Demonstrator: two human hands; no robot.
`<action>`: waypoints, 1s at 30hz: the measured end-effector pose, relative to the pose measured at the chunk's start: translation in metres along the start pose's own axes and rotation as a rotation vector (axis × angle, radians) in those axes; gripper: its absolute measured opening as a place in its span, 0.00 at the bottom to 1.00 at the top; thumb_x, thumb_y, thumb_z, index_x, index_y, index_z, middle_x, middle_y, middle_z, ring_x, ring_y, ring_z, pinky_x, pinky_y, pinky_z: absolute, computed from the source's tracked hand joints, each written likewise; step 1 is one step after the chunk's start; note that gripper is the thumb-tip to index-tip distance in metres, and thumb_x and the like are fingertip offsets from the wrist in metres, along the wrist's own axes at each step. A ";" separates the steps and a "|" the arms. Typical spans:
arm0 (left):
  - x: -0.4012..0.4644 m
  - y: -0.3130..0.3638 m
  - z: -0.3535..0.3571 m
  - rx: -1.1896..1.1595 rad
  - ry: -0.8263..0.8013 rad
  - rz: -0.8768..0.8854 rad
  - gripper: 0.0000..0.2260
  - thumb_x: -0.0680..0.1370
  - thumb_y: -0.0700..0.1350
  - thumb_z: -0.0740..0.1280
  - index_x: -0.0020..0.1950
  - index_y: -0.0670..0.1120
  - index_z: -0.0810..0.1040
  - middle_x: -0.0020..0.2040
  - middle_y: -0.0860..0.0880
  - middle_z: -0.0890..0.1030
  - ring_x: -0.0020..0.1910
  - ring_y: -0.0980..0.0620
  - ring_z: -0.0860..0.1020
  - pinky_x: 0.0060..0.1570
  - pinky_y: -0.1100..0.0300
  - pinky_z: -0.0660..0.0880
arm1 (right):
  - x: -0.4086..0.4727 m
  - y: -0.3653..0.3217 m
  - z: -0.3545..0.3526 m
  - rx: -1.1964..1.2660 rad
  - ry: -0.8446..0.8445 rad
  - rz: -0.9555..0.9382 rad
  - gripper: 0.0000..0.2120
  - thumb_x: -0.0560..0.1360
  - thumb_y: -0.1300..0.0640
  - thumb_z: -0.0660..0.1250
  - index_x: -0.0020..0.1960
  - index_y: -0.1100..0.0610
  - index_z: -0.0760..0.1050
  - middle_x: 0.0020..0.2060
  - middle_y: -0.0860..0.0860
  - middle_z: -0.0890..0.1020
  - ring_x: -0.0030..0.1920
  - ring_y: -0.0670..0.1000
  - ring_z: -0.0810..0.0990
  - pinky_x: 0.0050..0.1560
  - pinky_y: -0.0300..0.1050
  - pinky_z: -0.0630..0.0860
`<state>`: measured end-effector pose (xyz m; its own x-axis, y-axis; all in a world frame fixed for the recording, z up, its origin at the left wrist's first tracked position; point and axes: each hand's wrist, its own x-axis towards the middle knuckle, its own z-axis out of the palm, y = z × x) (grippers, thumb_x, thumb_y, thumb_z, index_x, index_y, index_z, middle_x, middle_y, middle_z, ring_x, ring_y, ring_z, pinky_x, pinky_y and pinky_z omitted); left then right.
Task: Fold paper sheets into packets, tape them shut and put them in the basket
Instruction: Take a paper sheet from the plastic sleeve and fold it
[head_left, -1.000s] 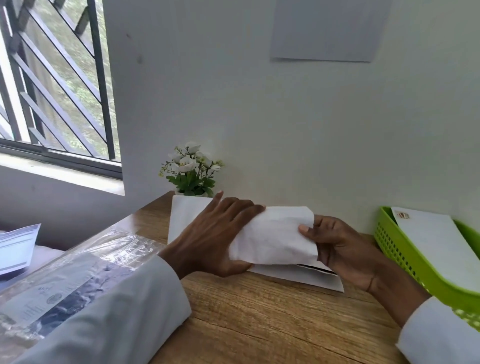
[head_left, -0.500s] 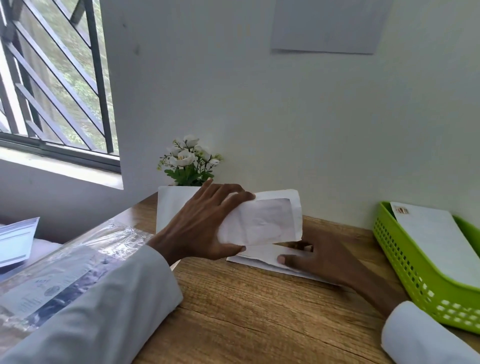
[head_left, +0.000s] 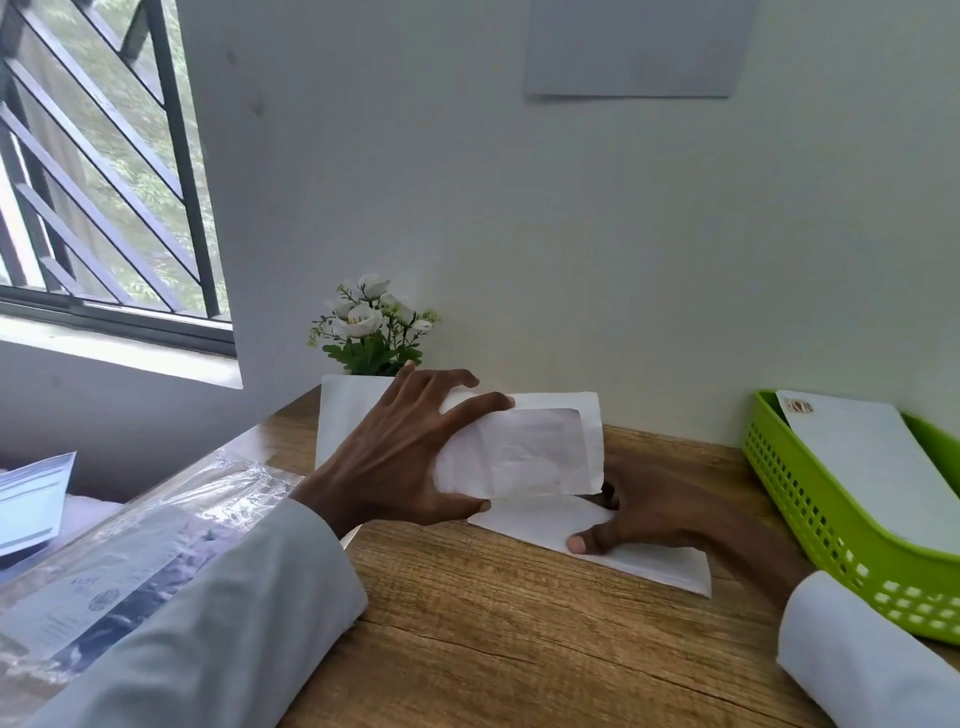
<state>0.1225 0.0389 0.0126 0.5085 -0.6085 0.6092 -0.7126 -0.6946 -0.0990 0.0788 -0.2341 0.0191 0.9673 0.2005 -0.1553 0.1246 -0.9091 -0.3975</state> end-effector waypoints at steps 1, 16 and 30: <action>0.000 0.001 0.000 0.004 0.007 0.007 0.41 0.65 0.71 0.69 0.73 0.56 0.64 0.68 0.45 0.69 0.64 0.47 0.66 0.64 0.48 0.66 | 0.001 0.000 0.001 0.012 -0.002 0.008 0.34 0.67 0.41 0.76 0.68 0.49 0.69 0.52 0.43 0.77 0.49 0.43 0.75 0.42 0.30 0.70; -0.001 -0.016 -0.015 0.029 0.083 -0.059 0.44 0.65 0.70 0.68 0.76 0.54 0.60 0.69 0.44 0.67 0.64 0.44 0.66 0.64 0.49 0.66 | -0.018 0.018 -0.047 0.713 0.420 -0.118 0.10 0.69 0.57 0.76 0.51 0.55 0.83 0.43 0.50 0.87 0.38 0.45 0.84 0.35 0.35 0.76; -0.005 -0.024 -0.014 0.086 0.099 -0.068 0.46 0.64 0.70 0.70 0.77 0.54 0.59 0.67 0.43 0.68 0.64 0.44 0.66 0.66 0.46 0.66 | -0.035 0.011 -0.068 0.606 0.294 -0.188 0.12 0.72 0.60 0.73 0.55 0.52 0.84 0.46 0.51 0.88 0.45 0.53 0.86 0.43 0.43 0.81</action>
<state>0.1300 0.0642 0.0230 0.5013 -0.5208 0.6910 -0.6314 -0.7662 -0.1194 0.0616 -0.2757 0.0812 0.9718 0.1495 0.1825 0.2330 -0.4875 -0.8415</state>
